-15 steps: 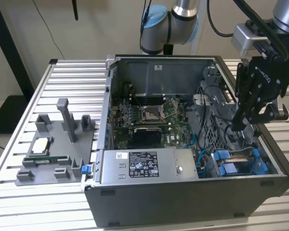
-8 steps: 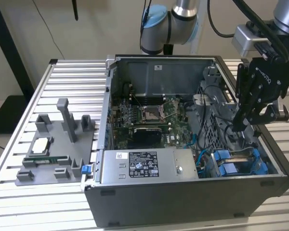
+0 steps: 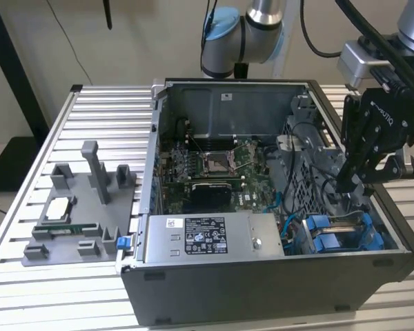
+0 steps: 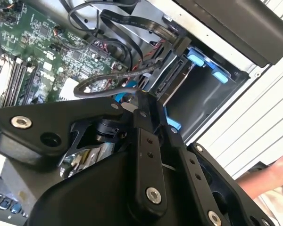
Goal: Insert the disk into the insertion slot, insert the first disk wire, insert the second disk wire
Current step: 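Insert the first disk wire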
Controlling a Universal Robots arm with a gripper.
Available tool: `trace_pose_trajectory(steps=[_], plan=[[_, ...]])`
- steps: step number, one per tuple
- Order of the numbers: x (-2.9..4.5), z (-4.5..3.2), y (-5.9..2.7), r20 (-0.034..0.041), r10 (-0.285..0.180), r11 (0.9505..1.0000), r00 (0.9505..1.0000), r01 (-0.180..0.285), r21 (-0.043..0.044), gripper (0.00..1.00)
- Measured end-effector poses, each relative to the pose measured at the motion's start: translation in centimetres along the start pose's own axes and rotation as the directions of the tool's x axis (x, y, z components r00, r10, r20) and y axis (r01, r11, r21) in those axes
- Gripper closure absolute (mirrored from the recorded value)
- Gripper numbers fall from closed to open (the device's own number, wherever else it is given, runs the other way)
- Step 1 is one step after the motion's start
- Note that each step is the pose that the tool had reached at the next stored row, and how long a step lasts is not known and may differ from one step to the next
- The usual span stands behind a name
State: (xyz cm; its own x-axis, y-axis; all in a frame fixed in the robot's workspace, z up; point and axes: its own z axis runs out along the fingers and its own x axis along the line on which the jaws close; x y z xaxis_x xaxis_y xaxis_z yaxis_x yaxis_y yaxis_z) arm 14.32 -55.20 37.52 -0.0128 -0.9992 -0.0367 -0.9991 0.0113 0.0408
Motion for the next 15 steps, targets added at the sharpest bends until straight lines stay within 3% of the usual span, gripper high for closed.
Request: trace_pose_trajectory(steps=[7,15], plan=[[0.89,0.5,-0.38,0.0,0.0,1.0,1.0,0.0,-0.0033,1.0],[1.02,1.34,-1.21,0.0,0.0,1.0,1.0,0.0,-0.0034,1.0]])
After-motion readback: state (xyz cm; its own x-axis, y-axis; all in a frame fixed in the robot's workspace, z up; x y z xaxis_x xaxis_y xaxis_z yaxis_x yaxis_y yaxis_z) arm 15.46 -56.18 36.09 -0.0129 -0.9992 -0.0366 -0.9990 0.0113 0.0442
